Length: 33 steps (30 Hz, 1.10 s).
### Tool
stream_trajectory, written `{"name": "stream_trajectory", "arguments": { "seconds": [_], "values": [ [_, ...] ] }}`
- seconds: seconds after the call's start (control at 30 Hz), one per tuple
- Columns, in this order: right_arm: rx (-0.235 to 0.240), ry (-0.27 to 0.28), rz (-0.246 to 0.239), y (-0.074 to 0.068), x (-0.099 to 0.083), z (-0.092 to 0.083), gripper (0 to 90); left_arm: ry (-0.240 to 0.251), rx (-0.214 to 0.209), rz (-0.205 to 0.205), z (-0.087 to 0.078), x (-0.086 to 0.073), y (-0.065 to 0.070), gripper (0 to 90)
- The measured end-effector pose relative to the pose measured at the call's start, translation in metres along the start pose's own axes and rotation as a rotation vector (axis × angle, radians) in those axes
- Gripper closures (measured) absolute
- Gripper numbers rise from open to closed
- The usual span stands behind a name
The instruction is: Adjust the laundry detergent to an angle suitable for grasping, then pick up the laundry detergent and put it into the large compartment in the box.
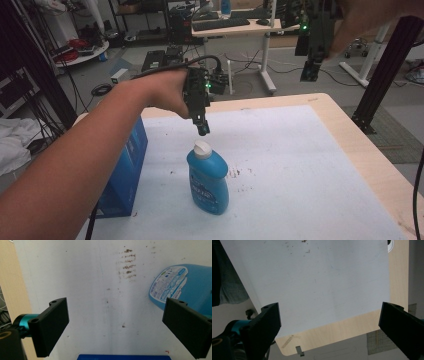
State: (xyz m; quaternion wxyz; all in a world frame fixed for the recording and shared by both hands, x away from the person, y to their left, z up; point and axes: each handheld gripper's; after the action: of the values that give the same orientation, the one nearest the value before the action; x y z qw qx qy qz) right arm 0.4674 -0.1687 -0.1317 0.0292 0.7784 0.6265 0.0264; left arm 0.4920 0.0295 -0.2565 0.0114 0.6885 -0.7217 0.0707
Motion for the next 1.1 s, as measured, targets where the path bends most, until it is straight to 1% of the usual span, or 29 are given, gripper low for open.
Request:
{"name": "stream_trajectory", "arguments": {
  "seconds": [0.07,0.1,0.17,0.2,0.27,0.3,0.37,0.4,0.47,0.5,0.73,0.8,0.83,0.93,1.0,1.1],
  "values": [
    [-0.001,0.000,-0.009,-0.001,0.001,0.000,3.2,-0.012,0.002,0.001,0.001,0.001,-0.001,6.9],
    [-0.001,0.003,0.000,-0.002,0.001,0.000,3.2,-0.007,-0.003,0.002,0.001,0.002,-0.001,6.9],
    [-0.004,0.005,-0.008,-0.002,0.001,0.000,3.2,-0.007,0.004,0.004,0.000,0.003,0.000,6.9],
    [-0.002,0.005,-0.007,-0.002,0.001,0.000,3.2,-0.006,0.001,0.004,0.000,0.003,0.000,6.9],
    [0.001,0.011,-0.020,-0.001,0.001,0.000,3.2,-0.007,-0.001,0.003,0.000,0.003,0.000,6.9],
    [0.002,0.013,-0.009,-0.001,0.000,-0.001,3.2,-0.008,-0.002,0.002,0.001,0.002,0.000,6.9],
    [0.003,0.013,-0.013,0.000,0.000,0.000,3.2,-0.007,-0.003,-0.001,0.001,0.002,-0.001,6.9],
    [0.004,0.009,-0.005,0.003,-0.002,0.001,3.2,-0.008,-0.003,0.001,0.000,0.000,-0.002,6.9],
    [0.001,0.000,-0.006,0.005,-0.003,0.001,3.2,-0.010,0.002,-0.005,0.000,-0.001,-0.002,6.9],
    [0.001,-0.002,0.003,0.005,-0.004,0.002,3.2,-0.010,0.002,-0.006,0.000,-0.001,-0.002,6.9],
    [0.004,0.004,0.001,0.003,-0.001,0.005,3.2,0.000,0.003,-0.005,-0.001,0.001,-0.001,6.9],
    [0.010,0.004,-0.011,0.002,0.000,0.007,3.2,-0.001,0.004,-0.002,-0.003,0.002,-0.002,6.9],
    [0.012,0.002,-0.014,0.002,0.000,0.007,3.2,0.006,0.003,-0.001,-0.005,0.003,-0.001,6.9],
    [0.012,-0.004,-0.008,0.004,-0.001,0.008,3.2,0.012,0.004,0.000,-0.010,0.002,-0.001,6.9],
    [0.011,0.003,-0.008,0.005,-0.001,0.008,3.1,0.023,0.007,0.002,-0.015,0.001,0.001,6.9],
    [0.006,0.008,-0.007,0.005,-0.002,0.007,3.2,0.058,0.004,0.004,-0.027,-0.002,0.004,6.9]
  ]
}}
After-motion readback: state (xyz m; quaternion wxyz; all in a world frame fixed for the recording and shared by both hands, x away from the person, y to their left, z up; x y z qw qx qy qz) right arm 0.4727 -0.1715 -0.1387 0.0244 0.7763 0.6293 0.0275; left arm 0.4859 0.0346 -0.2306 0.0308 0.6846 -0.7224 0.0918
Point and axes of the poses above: each handheld gripper's, and its own axes: z roughly forward along the jaws, x roughly out of its top, y roughly to its right, and after that the axes turned 1 degree about x, right-handed
